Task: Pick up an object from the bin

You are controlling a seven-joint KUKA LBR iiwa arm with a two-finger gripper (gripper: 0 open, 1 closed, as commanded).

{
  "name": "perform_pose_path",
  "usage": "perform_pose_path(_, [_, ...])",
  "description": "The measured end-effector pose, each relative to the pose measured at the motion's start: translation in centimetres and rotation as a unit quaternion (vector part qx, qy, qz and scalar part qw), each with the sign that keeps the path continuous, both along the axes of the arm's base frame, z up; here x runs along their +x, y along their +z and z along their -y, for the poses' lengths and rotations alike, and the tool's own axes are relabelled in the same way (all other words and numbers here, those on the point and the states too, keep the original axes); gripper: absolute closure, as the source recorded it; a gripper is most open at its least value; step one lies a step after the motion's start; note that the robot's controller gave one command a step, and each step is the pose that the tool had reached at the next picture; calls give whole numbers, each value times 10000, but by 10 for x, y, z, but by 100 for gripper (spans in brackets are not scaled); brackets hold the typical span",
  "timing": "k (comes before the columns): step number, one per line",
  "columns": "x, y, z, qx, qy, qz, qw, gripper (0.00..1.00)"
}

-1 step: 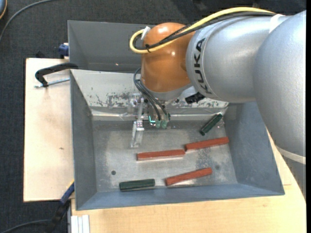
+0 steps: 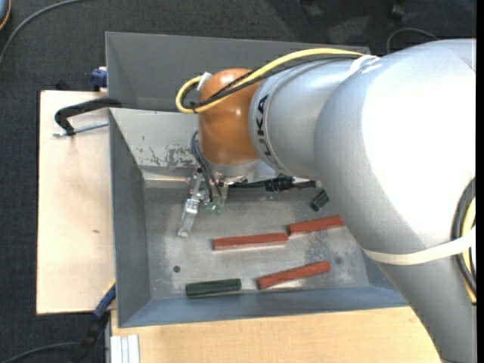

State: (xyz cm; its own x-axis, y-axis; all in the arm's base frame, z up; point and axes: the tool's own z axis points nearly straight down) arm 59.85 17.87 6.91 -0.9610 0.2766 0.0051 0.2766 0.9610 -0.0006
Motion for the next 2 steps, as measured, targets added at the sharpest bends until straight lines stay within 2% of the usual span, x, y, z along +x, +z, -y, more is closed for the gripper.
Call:
perform_pose_path(1, [-46,34,69,-19,-166,13,9999,0])
perform_pose_path(2, [-72,46,149,-15,-947,16,9955,0])
